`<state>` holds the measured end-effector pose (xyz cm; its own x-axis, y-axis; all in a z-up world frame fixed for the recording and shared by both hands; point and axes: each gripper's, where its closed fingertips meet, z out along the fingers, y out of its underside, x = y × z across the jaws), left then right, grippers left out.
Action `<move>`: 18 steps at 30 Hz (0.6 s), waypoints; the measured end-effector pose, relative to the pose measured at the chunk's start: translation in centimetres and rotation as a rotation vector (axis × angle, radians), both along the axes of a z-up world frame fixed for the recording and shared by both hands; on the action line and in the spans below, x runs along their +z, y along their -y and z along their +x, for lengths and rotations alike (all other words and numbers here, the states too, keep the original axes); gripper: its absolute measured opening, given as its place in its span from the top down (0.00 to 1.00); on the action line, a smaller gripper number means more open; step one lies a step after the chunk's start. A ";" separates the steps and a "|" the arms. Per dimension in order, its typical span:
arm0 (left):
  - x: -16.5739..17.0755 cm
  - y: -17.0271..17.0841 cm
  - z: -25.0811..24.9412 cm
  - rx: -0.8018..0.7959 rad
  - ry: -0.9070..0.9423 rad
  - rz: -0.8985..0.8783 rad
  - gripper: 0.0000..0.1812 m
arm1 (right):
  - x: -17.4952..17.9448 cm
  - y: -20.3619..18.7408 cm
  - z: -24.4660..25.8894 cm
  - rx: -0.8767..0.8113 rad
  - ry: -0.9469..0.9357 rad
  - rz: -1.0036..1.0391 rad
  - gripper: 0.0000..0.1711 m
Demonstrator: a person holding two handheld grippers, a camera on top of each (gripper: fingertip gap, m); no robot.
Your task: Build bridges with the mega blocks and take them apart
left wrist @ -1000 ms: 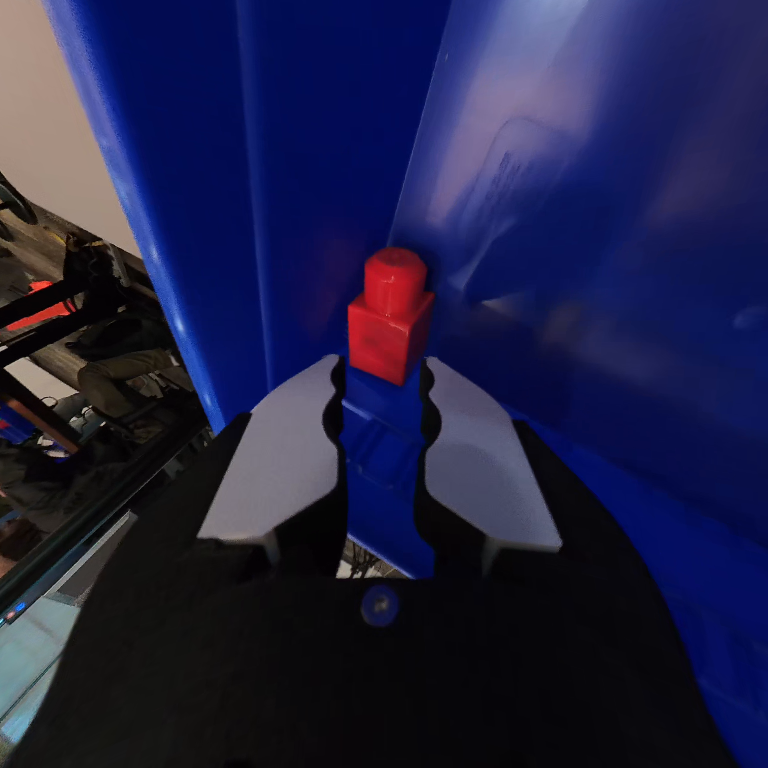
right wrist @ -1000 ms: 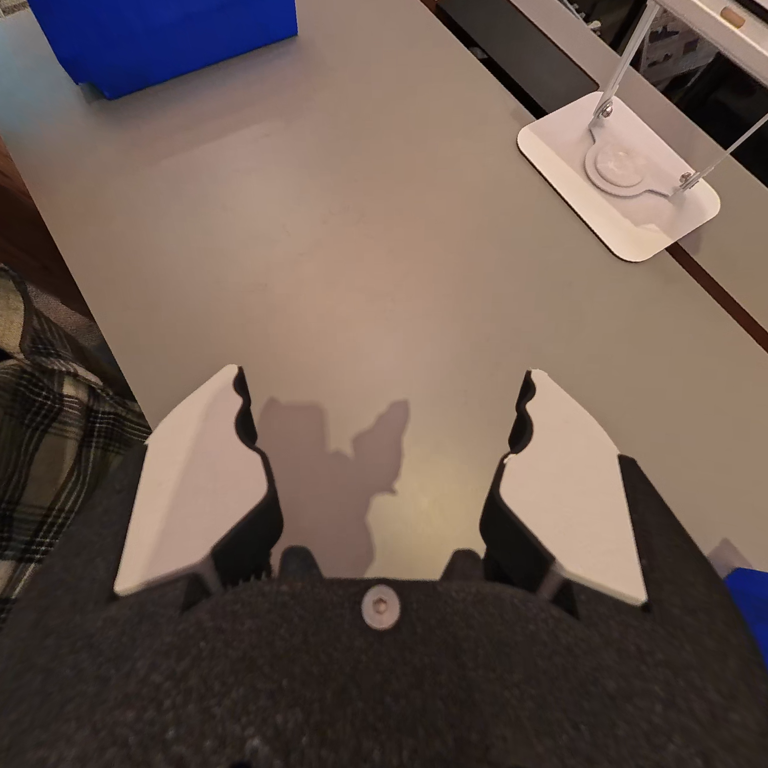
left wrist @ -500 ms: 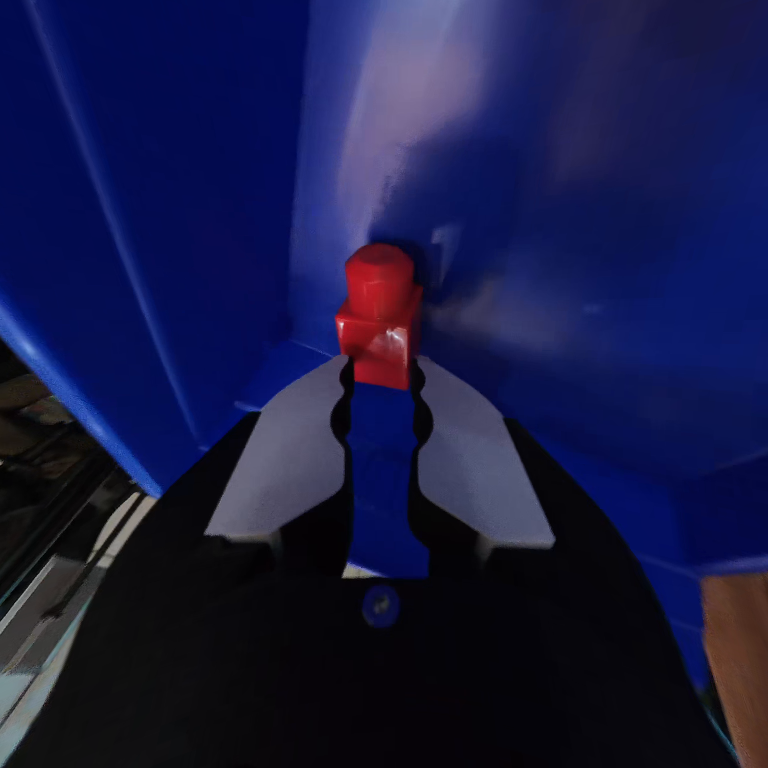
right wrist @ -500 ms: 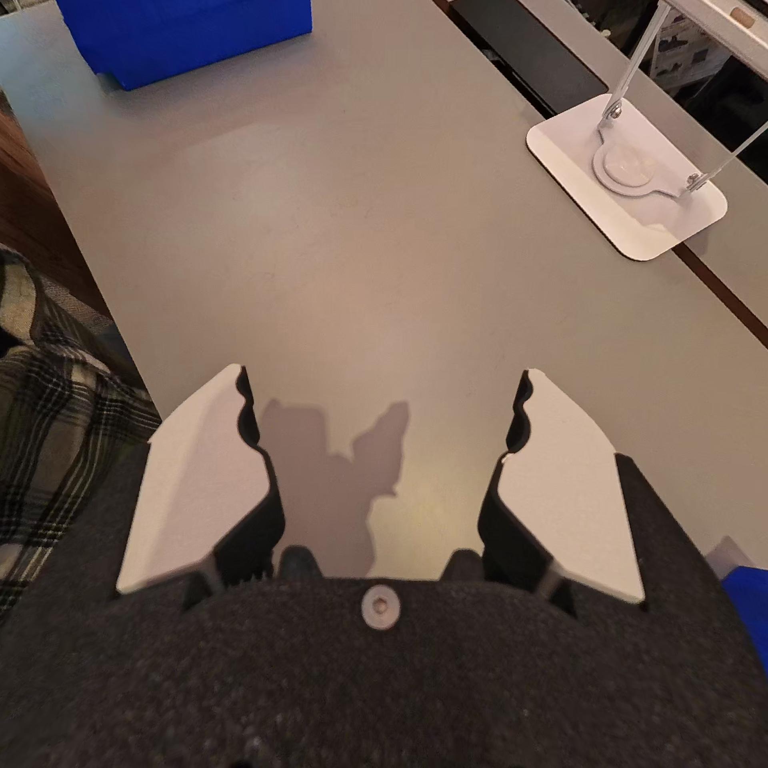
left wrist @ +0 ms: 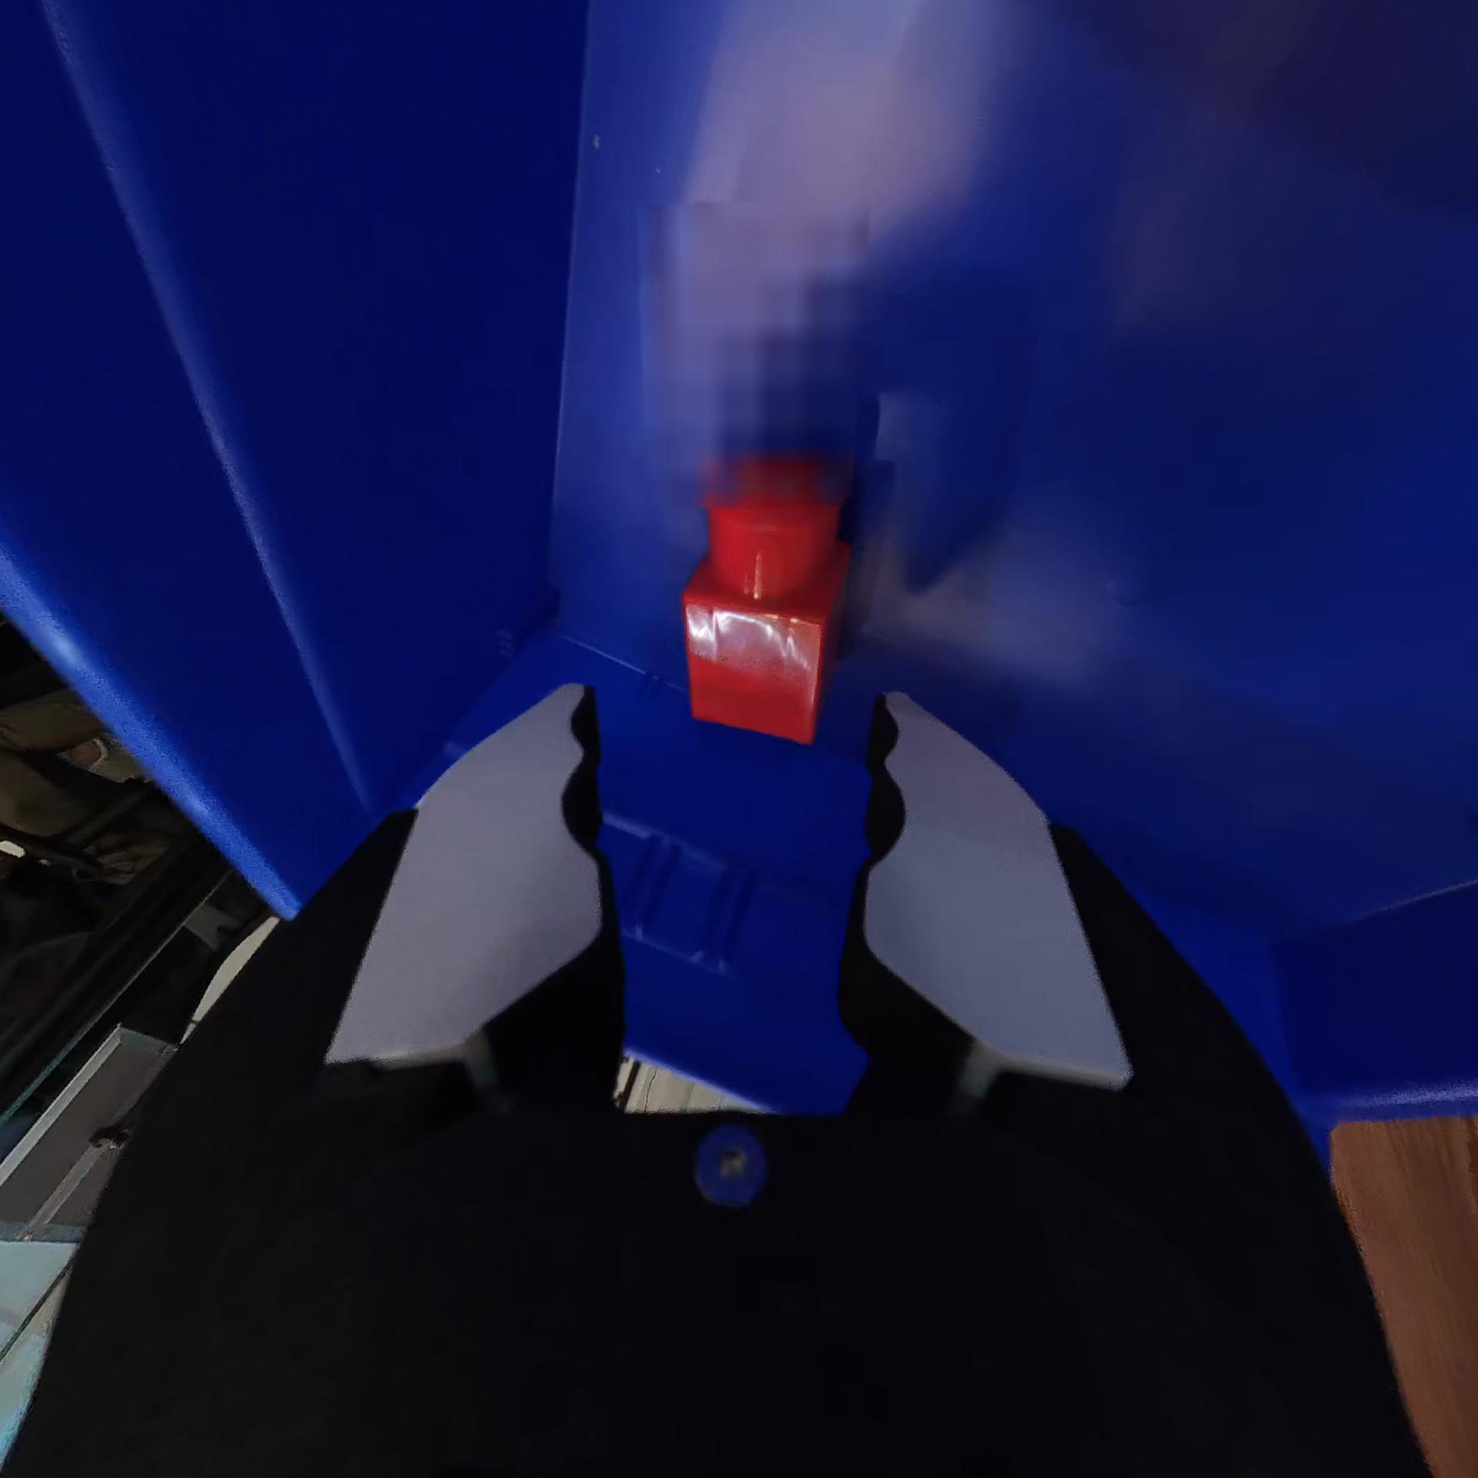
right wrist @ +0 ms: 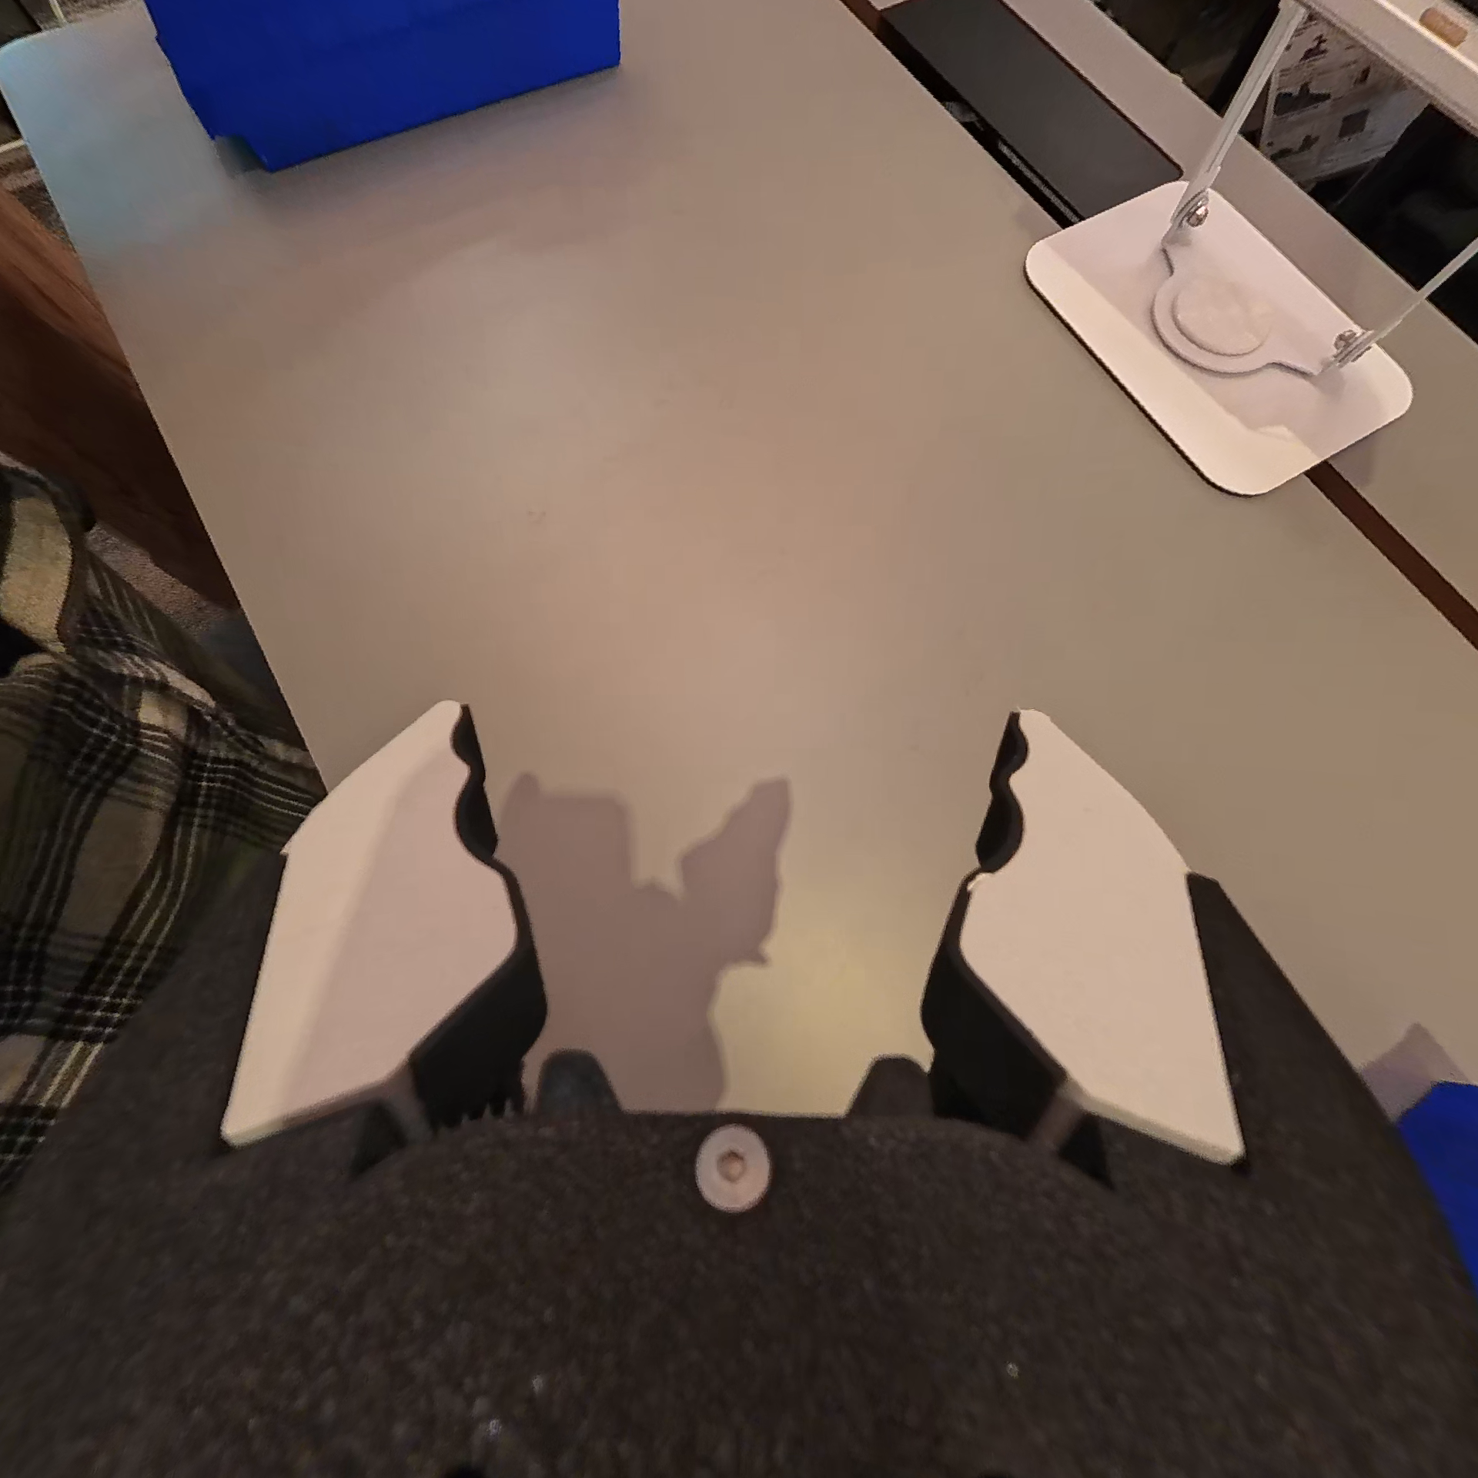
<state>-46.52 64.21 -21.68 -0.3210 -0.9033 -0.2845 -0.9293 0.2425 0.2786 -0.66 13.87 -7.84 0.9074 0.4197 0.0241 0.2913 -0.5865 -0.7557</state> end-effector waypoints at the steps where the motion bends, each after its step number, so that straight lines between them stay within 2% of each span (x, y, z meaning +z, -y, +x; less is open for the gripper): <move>1: -0.3 0.0 0.0 0.004 -0.005 -0.005 0.64 | 0.0 0.1 0.1 -0.003 -0.001 0.000 0.30; 7: -1.8 -0.1 0.0 0.036 -0.026 -0.016 0.66 | 0.1 0.6 0.2 -0.013 -0.003 0.000 0.30; 12: -2.3 0.0 0.4 0.046 -0.012 -0.022 0.76 | 0.0 0.8 0.3 -0.013 -0.004 0.002 0.30; 18: -2.5 0.2 0.7 0.073 0.023 -0.020 0.76 | -0.1 1.1 0.5 -0.018 -0.017 0.004 0.30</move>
